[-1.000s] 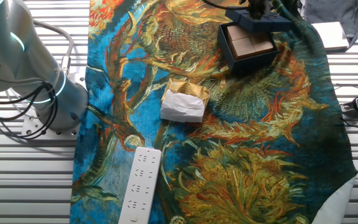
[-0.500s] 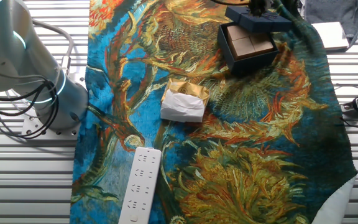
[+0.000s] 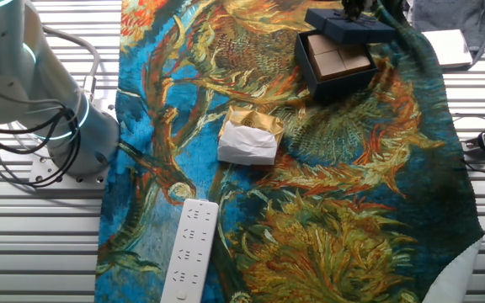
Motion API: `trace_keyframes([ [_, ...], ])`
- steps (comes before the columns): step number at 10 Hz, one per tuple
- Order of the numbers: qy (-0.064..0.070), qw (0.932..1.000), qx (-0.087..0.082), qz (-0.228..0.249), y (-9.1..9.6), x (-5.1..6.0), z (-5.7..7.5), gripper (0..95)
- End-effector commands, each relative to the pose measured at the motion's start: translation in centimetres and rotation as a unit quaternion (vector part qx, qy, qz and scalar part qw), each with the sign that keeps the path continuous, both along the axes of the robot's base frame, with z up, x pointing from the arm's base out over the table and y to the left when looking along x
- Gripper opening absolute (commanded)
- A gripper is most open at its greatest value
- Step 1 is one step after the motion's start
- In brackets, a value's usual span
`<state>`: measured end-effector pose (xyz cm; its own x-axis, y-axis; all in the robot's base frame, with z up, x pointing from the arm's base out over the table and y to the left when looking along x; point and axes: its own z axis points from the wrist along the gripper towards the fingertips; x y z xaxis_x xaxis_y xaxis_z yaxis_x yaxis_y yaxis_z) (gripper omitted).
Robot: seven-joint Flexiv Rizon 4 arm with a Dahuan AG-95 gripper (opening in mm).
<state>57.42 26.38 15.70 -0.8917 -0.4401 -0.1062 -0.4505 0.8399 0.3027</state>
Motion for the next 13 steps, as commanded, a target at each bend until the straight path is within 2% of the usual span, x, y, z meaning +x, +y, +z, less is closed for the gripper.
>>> trace_keyframes([
  [1,0.002,1.0,-0.004,0.003,0.2,0.4,0.2,38.0],
  [3,0.002,0.9999,-0.01,0.008,0.4,0.9,0.3,38.0],
  [7,0.001,0.9996,-0.019,0.019,0.4,1.1,0.3,38.0],
  [10,-0.001,0.9996,-0.017,0.021,0.6,2.2,-0.1,38.0],
  [13,0.001,0.9997,-0.018,0.017,0.9,2.7,0.0,38.0],
])
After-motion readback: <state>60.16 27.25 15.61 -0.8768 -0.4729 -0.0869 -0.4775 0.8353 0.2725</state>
